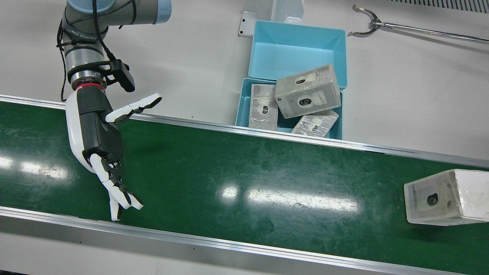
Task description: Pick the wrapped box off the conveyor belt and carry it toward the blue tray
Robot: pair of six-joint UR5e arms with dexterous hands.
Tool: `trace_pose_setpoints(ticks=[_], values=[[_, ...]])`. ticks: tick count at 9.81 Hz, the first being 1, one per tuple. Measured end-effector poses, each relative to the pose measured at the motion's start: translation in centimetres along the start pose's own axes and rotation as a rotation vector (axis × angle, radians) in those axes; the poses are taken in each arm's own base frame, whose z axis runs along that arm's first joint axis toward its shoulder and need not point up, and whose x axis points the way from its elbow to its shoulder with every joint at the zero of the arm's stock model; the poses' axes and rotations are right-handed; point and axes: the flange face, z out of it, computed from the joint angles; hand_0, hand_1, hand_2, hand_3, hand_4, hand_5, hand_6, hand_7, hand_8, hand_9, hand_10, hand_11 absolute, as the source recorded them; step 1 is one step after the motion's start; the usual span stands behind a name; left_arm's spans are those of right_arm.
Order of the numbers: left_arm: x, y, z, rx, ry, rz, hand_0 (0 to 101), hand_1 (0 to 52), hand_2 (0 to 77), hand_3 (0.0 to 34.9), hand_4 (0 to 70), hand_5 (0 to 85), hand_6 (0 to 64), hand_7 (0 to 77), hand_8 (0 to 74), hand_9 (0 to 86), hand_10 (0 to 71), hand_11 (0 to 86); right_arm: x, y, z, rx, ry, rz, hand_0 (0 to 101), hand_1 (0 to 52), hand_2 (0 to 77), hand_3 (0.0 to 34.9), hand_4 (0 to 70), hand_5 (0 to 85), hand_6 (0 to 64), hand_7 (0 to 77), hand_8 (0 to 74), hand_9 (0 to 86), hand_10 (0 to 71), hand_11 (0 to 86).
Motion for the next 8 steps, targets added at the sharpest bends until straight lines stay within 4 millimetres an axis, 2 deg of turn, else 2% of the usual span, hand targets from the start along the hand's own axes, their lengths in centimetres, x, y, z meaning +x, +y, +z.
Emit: trace_pose_setpoints(ticks=[1, 2, 4, 8], values=[[0.0, 0.0, 0.0, 0.0, 0.0, 0.0, 0, 0.0, 1.1, 0.0, 0.0, 1.1, 0.5, 0.5, 0.5, 0.5, 0.5, 0.5, 0.0, -0.03, -0.01, -0.001, 0.0, 0.001, 44, 7.6, 4.9, 0.0, 9.3, 8.7, 5.5, 13.1, 1.6, 1.6, 0.0, 1.1], [0.0, 0.0, 0.0, 0.0, 0.0, 0.0, 0, 0.0, 0.5, 0.0, 0.0, 1.1, 0.5, 0.5, 0.5, 0.5, 0.5, 0.5, 0.02, -0.09, -0.02, 0.0, 0.0, 0.0, 44, 7.6, 4.9, 0.0, 6.0, 8.7, 5.5, 13.6, 2.7, 1.6, 0.0, 1.1], [0.0, 0.0, 0.0, 0.0, 0.0, 0.0, 0, 0.0, 1.1, 0.0, 0.0, 1.1, 0.5, 0.5, 0.5, 0.5, 0.5, 0.5, 0.03, -0.18, -0.07, 0.003, 0.001, -0.001, 45, 10.4, 6.5, 0.0, 8.2, 7.1, 5.5, 10.4, 0.0, 1.6, 0.0, 1.1], [0.0, 0.0, 0.0, 0.0, 0.0, 0.0, 0, 0.0, 1.1, 0.0, 0.0, 0.5, 0.5, 0.5, 0.5, 0.5, 0.5, 0.5, 0.12, -0.37, -0.15, 0.012, 0.004, -0.006, 45, 10.4, 4.9, 0.0, 8.2, 7.6, 5.5, 12.0, 1.6, 1.6, 0.0, 1.1]])
